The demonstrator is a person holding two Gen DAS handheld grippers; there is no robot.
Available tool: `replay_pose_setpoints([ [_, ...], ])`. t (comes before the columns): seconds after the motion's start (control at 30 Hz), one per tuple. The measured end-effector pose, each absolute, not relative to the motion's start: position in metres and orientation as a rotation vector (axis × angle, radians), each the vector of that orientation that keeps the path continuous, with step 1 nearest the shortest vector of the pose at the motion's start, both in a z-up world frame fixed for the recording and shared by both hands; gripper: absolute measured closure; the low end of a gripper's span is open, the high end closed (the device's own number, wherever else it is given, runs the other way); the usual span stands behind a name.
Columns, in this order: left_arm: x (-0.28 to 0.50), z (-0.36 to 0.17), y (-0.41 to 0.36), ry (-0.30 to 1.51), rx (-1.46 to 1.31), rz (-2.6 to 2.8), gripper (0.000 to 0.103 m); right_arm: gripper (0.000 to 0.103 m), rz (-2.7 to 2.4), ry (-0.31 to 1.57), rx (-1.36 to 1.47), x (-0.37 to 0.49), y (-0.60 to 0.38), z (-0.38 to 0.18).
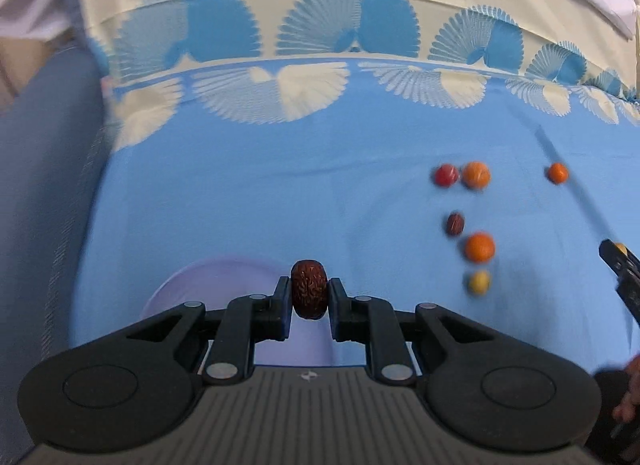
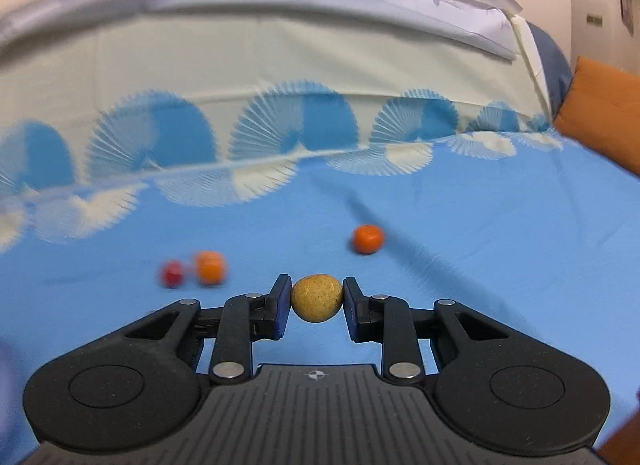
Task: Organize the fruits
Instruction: 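Carry the date and yellow fruit to the plate and open both tools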
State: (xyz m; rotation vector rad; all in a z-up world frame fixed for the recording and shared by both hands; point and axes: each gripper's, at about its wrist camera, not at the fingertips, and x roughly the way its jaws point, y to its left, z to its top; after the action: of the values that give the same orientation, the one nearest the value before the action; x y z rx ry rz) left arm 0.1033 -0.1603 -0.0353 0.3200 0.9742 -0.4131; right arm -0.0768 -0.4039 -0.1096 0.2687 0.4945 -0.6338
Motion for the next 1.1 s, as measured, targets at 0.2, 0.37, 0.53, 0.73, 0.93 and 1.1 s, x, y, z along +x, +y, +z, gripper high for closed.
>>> replay_pose_setpoints([
  [0.2,0.039,-0.012,-0.086,0.973,0.321,-0.342,0.083,0.074,-0.448,0.548,0.355,-0.136,-0.331,-0.07],
  [0.37,-0.006,-0.003,-0.034,0.97,0.281,-0.311,0.083,0.074,-0.251,0.602,0.329,-0.156,-0.264,-0.051],
  [0.53,-0.041,-0.003,-0.001,0.958,0.24,-0.289,0.083,0.074,-0.129,0.539,0.14,-0.168,-0.203,-0.028],
  [0.73,-0.057,0.006,0.018,0.917,0.198,-0.308,0.083,0.074,-0.091,0.519,0.056,-0.18,-0.172,-0.017],
  [0.93,-0.065,0.008,0.023,0.904,0.18,-0.335,0.083,0.074,-0.096,0.512,0.011,-0.193,-0.156,-0.012],
  [1.1,-0.063,0.011,0.03,0.893,0.157,-0.327,0.083,0.074,-0.09,0.515,-0.023,-0.191,-0.149,-0.009],
])
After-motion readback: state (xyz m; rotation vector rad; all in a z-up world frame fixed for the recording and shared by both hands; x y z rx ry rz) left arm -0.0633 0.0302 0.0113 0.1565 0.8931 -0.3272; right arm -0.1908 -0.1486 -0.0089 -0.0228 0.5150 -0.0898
